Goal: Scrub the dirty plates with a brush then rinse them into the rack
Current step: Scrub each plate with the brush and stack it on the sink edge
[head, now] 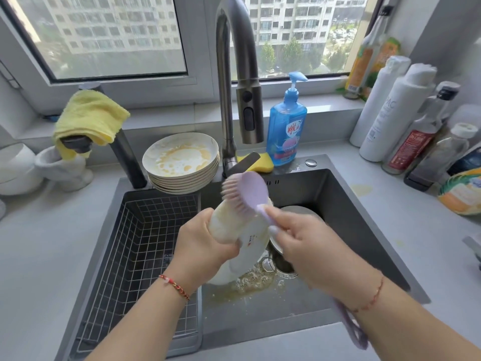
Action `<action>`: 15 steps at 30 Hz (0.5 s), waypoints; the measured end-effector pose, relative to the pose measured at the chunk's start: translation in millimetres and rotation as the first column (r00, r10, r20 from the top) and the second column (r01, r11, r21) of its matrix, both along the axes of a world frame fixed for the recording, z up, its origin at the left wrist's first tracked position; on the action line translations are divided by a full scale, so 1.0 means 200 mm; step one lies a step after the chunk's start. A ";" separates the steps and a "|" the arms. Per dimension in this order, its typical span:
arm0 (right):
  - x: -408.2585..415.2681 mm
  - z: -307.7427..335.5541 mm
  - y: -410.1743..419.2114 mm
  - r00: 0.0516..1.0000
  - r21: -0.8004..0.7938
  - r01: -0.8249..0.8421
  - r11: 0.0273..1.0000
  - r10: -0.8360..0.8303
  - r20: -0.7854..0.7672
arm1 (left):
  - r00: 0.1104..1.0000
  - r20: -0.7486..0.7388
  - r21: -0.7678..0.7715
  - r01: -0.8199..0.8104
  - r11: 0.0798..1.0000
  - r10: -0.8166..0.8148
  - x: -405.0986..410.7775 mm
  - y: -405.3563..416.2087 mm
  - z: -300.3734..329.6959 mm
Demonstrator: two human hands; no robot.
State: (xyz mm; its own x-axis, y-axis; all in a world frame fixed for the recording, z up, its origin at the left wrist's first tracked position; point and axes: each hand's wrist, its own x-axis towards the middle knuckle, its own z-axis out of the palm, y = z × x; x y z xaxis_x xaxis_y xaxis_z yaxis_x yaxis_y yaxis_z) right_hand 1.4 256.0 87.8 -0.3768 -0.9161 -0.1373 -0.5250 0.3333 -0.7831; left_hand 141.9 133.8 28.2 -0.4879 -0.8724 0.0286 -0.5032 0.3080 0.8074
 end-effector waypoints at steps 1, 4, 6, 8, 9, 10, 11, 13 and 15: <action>0.06 0.01 0.01 0.996 0.001 -0.075 0.997 0.075 -0.040 | 0.998 0.048 -0.064 0.039 0.997 -0.036 -0.01 0.01 0.00; 0.17 0.03 0.05 0.973 0.052 -0.193 0.980 0.198 -0.116 | 0.979 0.121 -0.120 0.177 0.977 -0.162 -0.03 0.05 0.03; 0.14 0.06 0.05 0.979 0.051 -0.162 0.985 0.167 -0.119 | 0.986 0.104 -0.121 0.145 0.982 -0.132 -0.02 0.05 0.03; 0.07 0.06 0.03 0.986 0.026 -0.079 0.997 0.082 -0.144 | 0.999 -0.043 -0.016 0.030 0.999 -0.030 0.00 0.05 0.03; 0.02 0.05 0.02 0.983 0.018 -0.024 1.000 0.027 -0.183 | 0.998 -0.059 0.001 0.028 1.000 -0.028 0.00 0.04 0.03; -0.02 0.03 0.01 0.977 0.024 0.032 0.999 -0.026 -0.213 | 0.998 -0.060 0.001 0.031 1.000 -0.031 0.02 0.04 0.02; -0.07 0.01 0.01 0.972 0.045 0.091 0.995 -0.079 -0.220 | 0.997 -0.078 0.004 0.029 1.000 -0.029 0.03 0.03 0.02; -0.13 -0.03 0.00 0.973 0.093 0.192 0.977 -0.178 -0.145 | 0.991 -0.135 0.025 0.011 1.000 -0.008 0.06 0.00 0.03; -0.13 -0.05 0.01 0.971 0.118 0.227 0.967 -0.216 -0.098 | 0.988 -0.153 0.045 -0.005 0.999 0.012 0.07 -0.02 0.03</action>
State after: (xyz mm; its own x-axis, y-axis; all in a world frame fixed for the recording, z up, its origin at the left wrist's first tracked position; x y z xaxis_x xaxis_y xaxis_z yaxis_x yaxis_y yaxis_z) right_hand -25.5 258.3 76.9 -0.5837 -0.7852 -0.2068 -0.4882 0.5429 -0.6833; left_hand 155.7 130.8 35.2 -0.4735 -0.8785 0.0638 -0.3747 0.2664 0.8880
